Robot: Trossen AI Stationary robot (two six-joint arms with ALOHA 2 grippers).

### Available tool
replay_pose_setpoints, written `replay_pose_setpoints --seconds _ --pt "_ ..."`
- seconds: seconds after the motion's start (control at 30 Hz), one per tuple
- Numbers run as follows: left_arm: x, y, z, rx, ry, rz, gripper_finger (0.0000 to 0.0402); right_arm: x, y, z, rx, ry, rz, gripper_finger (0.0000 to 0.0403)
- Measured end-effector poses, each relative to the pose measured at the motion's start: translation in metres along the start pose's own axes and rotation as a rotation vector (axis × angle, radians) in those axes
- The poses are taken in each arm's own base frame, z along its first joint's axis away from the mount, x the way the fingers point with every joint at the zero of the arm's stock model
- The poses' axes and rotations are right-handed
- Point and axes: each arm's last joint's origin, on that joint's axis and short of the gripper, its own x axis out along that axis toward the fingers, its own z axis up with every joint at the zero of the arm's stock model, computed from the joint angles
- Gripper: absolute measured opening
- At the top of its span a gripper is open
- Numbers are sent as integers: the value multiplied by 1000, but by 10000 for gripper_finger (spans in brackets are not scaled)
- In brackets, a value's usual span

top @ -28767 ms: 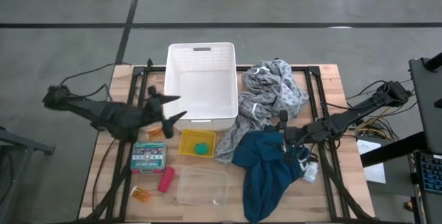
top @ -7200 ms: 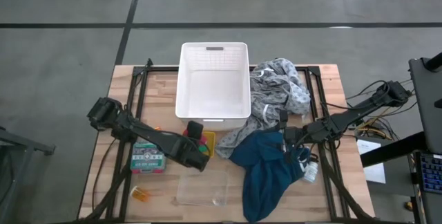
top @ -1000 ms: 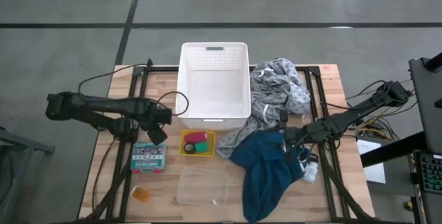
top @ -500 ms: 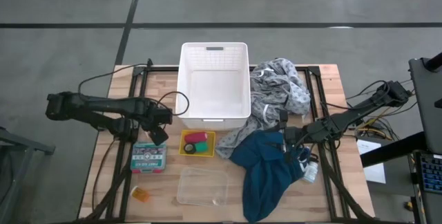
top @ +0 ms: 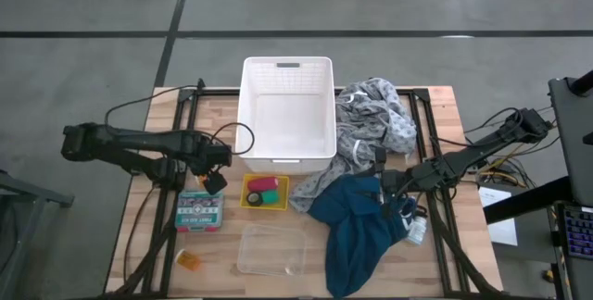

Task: Pick & Place Medicine items
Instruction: Put the top orange medicine bottle into the transparent bin

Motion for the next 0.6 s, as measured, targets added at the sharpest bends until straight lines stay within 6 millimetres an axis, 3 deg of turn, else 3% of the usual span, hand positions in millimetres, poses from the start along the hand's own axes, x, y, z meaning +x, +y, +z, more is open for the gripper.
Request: replay_pose_setpoints --seconds 0.3,0.6 --pt "1 -1 1 -8 11 8 266 0 0 0 0 0 0 179" --pt "15 -7 9 -16 92 60 263 0 0 0 0 0 0 180"
